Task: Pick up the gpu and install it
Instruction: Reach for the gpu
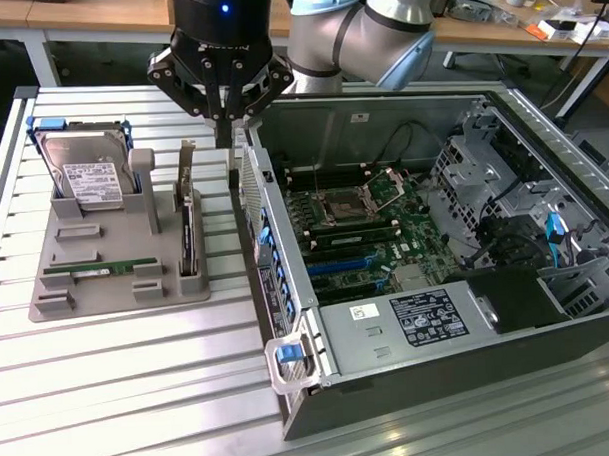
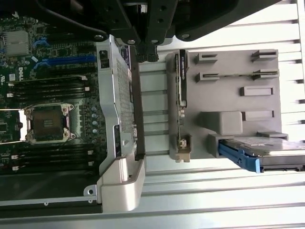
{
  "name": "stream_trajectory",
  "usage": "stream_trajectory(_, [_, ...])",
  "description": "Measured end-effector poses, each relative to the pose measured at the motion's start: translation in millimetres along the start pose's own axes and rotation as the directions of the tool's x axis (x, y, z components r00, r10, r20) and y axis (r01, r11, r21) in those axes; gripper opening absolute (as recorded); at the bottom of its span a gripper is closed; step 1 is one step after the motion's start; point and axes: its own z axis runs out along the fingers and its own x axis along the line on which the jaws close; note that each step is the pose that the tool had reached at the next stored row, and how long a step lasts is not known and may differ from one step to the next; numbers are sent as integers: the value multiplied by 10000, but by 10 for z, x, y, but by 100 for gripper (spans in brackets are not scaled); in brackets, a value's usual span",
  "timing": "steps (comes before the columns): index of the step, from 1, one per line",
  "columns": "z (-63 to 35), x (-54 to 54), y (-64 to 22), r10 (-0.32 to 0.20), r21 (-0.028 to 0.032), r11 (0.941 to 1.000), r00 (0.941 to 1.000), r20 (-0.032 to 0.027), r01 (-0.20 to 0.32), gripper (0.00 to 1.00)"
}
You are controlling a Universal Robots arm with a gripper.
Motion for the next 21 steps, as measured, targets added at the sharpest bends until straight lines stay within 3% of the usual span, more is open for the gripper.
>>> stream_trajectory(15, [-3, 104, -8, 0, 0, 10000, 10000, 0, 0, 11])
stream_trajectory(16, [-5, 174, -13, 0, 0, 10000, 10000, 0, 0, 11])
stream_trajectory(21, [-5, 198, -15, -1, 0, 10000, 10000, 1, 1, 11])
